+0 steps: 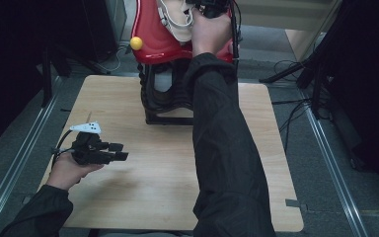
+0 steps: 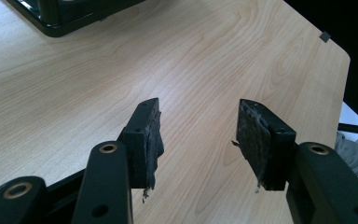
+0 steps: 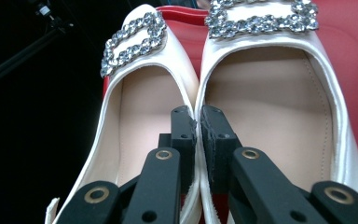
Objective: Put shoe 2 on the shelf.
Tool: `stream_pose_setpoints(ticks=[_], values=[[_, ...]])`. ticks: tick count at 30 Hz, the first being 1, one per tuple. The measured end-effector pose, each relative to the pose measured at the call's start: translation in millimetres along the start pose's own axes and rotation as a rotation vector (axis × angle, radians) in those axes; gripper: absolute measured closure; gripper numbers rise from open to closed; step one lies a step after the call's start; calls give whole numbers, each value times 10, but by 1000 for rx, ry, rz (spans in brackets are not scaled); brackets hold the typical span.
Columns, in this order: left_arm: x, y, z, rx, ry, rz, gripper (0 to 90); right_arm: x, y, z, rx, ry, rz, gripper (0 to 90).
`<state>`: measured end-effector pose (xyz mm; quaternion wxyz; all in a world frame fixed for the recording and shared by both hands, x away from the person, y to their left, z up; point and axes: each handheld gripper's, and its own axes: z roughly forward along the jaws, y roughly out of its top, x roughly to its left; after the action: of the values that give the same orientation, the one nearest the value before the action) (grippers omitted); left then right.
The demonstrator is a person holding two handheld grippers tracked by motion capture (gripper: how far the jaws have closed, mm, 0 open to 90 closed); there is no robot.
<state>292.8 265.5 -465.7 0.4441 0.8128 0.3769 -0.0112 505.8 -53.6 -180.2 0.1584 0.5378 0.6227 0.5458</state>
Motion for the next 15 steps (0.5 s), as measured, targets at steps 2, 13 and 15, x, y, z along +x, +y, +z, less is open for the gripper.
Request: stream_pose_setpoints(ticks=[2, 13, 15], values=[[0, 1, 0, -1, -1, 1, 499, 20, -16, 10, 10, -12, -10, 856], [-11, 23, 23, 3, -7, 9, 499, 19, -14, -23, 7, 10, -41, 831], [-12, 28, 29, 7, -4, 15, 499, 5, 5, -46, 10, 28, -39, 823]])
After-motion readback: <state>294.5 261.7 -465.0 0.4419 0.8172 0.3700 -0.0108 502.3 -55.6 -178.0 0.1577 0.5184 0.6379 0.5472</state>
